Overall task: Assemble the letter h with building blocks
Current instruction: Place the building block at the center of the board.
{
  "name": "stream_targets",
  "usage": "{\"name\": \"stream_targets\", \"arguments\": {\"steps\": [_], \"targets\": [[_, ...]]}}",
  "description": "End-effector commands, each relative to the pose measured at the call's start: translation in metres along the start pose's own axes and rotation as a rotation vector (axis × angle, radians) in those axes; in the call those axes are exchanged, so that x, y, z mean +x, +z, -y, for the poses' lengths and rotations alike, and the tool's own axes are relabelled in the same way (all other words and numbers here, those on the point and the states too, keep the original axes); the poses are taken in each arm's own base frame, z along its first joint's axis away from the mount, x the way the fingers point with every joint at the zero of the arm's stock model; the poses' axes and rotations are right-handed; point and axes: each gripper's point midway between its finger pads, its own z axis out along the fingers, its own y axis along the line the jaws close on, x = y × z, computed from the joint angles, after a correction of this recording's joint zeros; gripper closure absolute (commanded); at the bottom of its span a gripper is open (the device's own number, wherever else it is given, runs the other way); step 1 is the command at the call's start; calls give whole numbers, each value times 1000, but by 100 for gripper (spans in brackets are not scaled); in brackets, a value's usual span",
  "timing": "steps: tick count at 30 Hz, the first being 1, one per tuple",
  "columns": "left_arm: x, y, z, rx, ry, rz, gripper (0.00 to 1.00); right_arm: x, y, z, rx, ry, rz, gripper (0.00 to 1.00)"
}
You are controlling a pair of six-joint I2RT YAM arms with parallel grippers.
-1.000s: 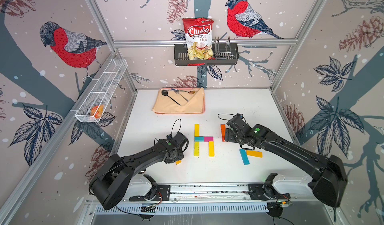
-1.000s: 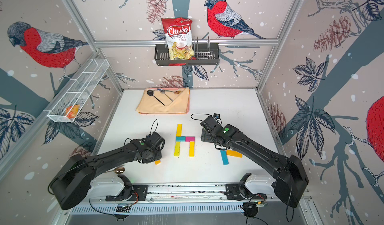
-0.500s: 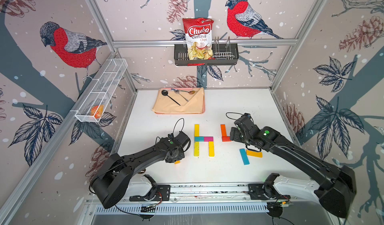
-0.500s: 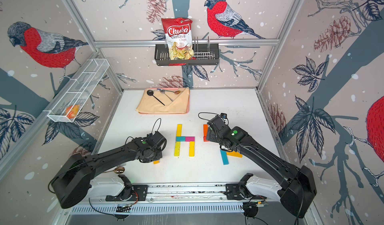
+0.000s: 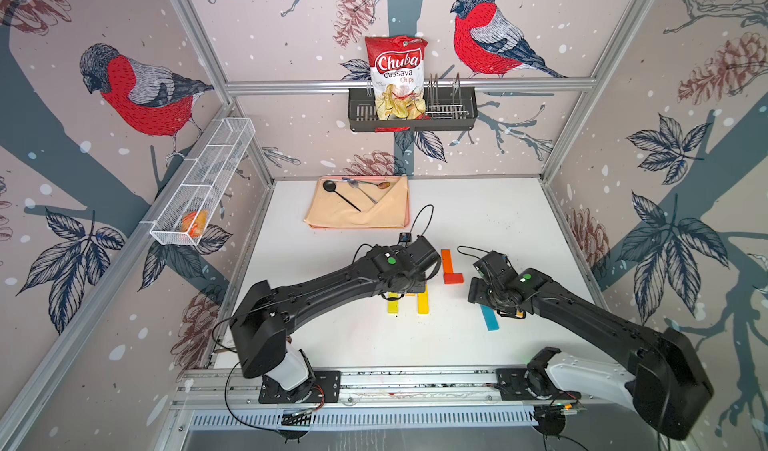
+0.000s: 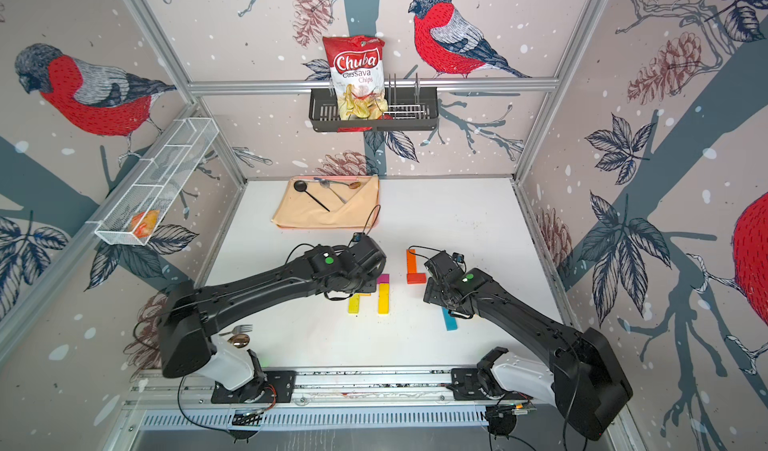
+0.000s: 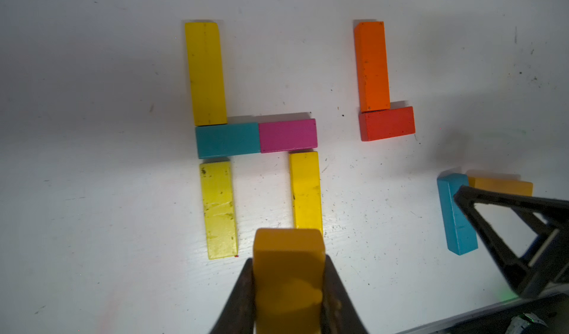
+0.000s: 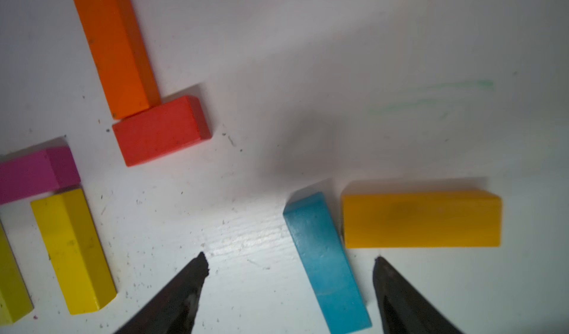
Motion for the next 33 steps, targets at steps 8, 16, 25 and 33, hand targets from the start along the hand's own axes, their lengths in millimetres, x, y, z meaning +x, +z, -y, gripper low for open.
{"name": "stream_targets", "arguments": {"steps": [8, 16, 25, 33], "targets": [[20, 25, 38, 90, 52, -76, 100, 28, 37, 16, -2, 177, -86, 40], [35, 52, 69, 131, 95, -140, 100, 14, 23, 51, 25, 300, -16, 40], [53, 90, 111, 176, 124, -206, 84, -9, -13, 39, -38, 263, 59, 33], [53, 94, 121, 207, 122, -202, 43, -5, -20, 39, -23, 244, 62, 22]]}}
